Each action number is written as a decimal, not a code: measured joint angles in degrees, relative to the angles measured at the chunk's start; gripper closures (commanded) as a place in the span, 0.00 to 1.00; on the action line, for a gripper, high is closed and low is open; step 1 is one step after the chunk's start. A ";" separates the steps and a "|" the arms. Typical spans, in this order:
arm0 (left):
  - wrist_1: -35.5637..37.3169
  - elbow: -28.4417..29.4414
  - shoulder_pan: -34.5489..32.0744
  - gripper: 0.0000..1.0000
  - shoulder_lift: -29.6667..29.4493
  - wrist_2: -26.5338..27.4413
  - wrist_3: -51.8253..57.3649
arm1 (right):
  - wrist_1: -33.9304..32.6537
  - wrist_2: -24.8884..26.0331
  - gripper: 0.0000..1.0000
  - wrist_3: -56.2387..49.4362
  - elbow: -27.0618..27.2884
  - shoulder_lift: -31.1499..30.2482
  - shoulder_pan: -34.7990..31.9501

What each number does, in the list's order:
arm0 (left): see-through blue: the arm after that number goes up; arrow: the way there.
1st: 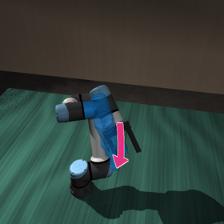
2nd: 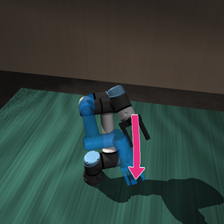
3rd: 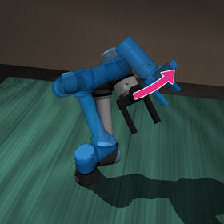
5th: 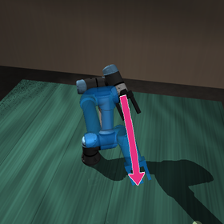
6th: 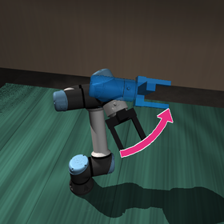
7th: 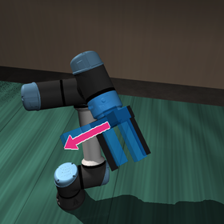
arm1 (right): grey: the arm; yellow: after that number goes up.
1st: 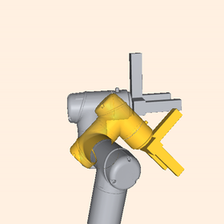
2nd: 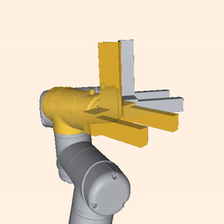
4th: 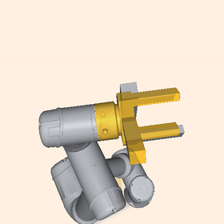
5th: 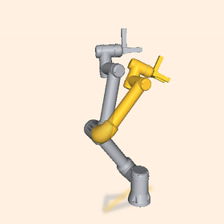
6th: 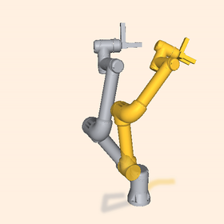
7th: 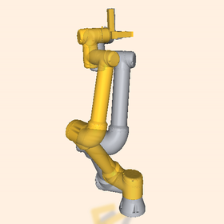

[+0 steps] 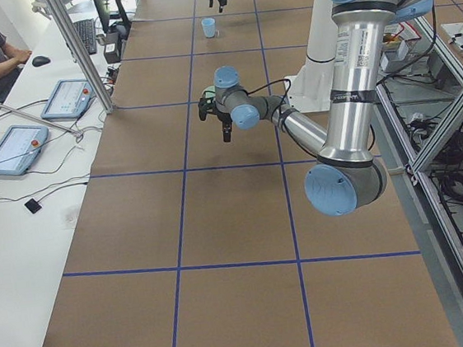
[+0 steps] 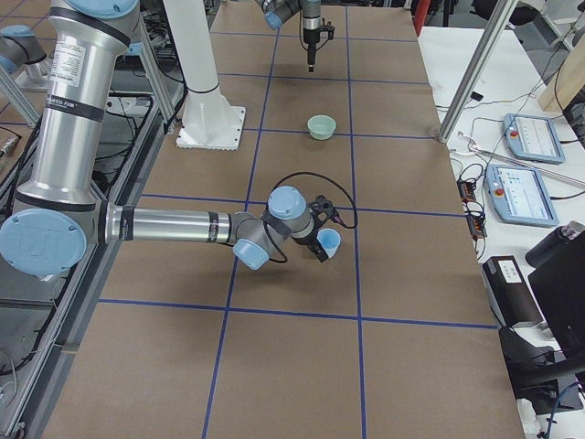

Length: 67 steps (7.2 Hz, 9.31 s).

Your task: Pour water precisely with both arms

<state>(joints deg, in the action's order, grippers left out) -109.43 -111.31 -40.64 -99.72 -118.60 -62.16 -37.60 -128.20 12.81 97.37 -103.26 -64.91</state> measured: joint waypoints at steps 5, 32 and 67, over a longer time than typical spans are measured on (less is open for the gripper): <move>0.45 -0.02 -2.20 0.01 0.14 -1.62 -1.20 | 13.21 2.72 0.01 10.35 -7.79 3.30 3.26; 0.44 -0.14 -2.34 0.01 -0.11 -1.63 -3.32 | 23.17 14.49 1.00 21.42 -11.09 10.53 10.62; -0.26 6.91 -2.69 0.01 -0.65 -1.73 -3.49 | -93.96 50.56 1.00 -26.01 -26.68 82.26 40.85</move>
<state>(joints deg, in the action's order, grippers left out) -109.69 -104.40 -43.33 -100.37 -120.32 -65.65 -131.56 -77.64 -13.20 70.70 -21.00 -24.06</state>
